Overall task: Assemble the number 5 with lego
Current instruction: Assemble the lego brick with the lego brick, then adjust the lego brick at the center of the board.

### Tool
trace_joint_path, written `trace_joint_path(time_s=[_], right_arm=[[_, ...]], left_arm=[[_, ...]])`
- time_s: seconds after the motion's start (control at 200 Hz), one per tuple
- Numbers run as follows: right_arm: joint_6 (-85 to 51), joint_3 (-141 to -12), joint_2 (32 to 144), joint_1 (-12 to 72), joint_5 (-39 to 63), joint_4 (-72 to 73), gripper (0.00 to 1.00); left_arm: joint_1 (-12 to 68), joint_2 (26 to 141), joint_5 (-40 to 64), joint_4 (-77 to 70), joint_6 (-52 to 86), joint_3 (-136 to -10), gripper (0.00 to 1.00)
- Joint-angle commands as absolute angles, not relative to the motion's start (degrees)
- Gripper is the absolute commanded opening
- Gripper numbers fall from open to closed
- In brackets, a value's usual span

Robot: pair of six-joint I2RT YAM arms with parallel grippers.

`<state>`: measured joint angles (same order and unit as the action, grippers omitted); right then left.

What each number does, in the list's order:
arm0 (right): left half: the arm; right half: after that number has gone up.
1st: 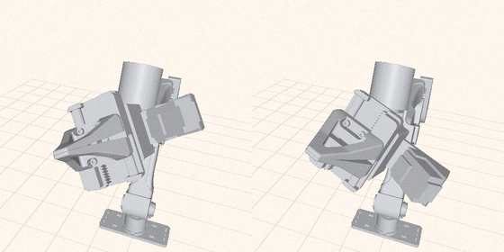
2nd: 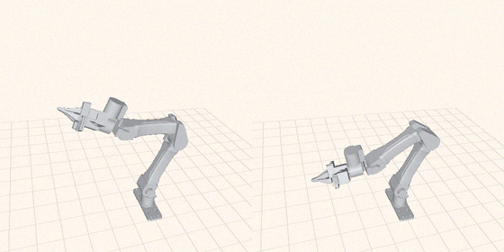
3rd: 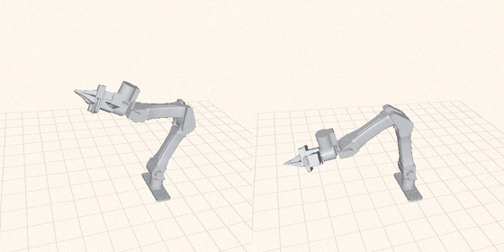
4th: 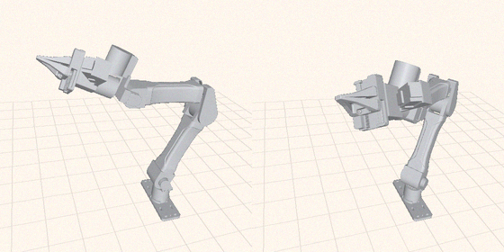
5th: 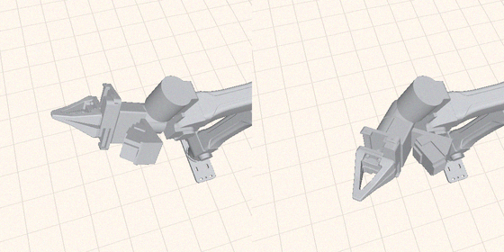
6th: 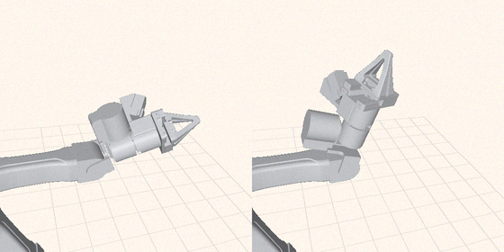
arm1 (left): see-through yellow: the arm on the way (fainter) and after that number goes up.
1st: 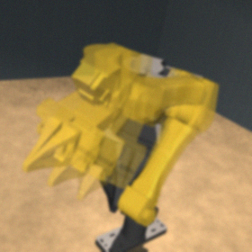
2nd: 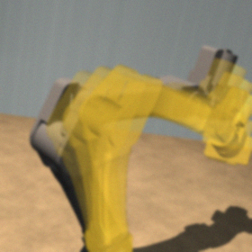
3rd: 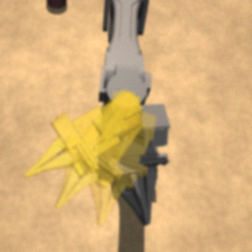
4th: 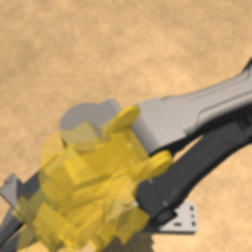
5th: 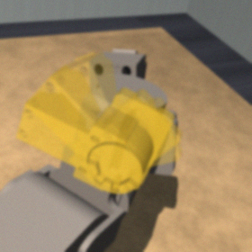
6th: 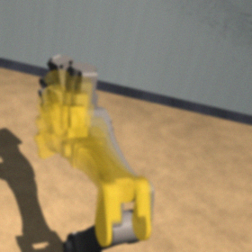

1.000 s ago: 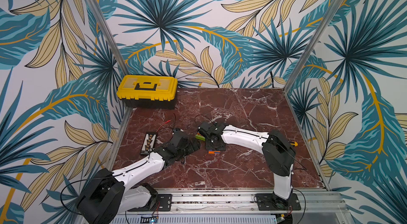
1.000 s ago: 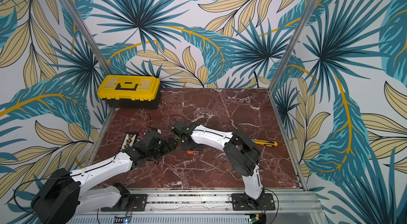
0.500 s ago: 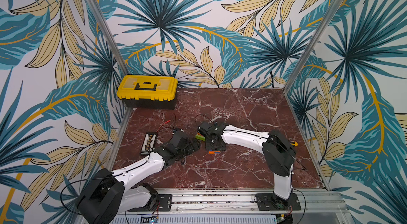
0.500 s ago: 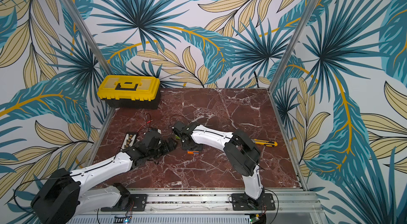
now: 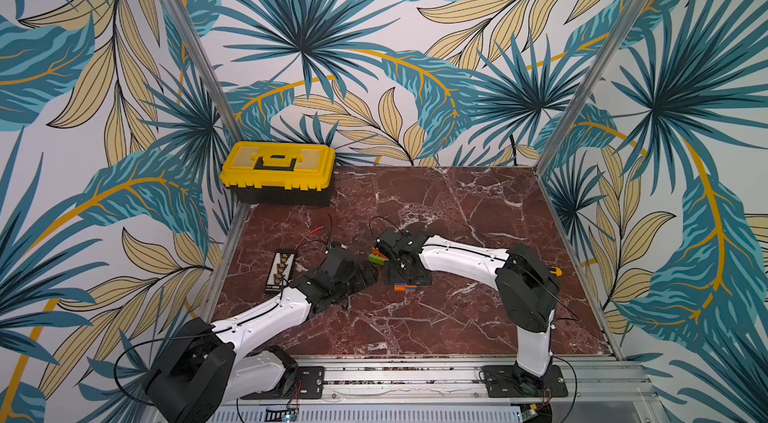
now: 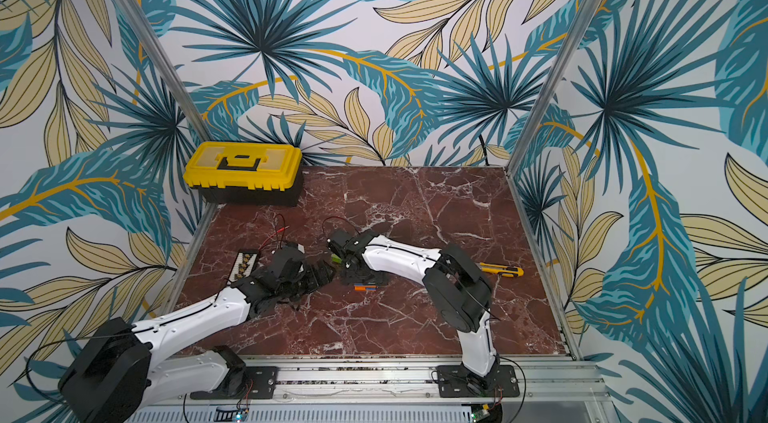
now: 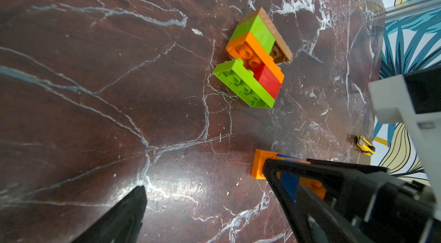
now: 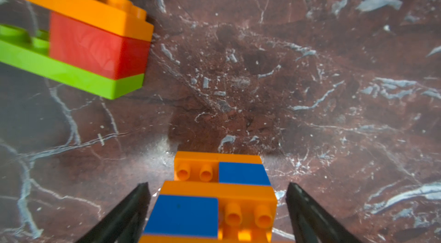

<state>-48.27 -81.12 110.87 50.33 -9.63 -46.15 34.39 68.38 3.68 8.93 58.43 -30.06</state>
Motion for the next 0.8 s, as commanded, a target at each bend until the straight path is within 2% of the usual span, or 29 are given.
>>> trace_joint_path(time_s=[0.0,0.195,0.35,0.436,0.571,0.796], right_arm=[[-44.06,-79.34,105.0,50.25,-9.88,-44.31,0.97],[-33.69,-67.76,91.89,48.84,-6.85,-29.36,0.98],[-21.33,-57.65,82.54,46.48,-2.09,-19.8,0.95],[-15.51,-53.31,79.13,42.19,0.0,-16.83,0.92],[-7.18,-48.71,76.65,37.22,7.36,-13.81,0.9],[6.7,-46.07,77.34,35.33,16.52,-13.3,0.83]], left_arm=[[34.02,68.05,4.31,9.89,57.1,-33.44,1.0],[34.09,66.85,4.8,9.73,56.13,-33.32,1.0],[35.41,66.57,5.99,7.85,55.89,-33.38,1.0],[37.47,66.77,4.96,6.92,56.01,-33.56,1.0],[40.79,67.1,2.54,6.2,57.77,-34.19,1.0],[43.74,68.64,0.22,4.95,60.18,-34.67,1.0]])
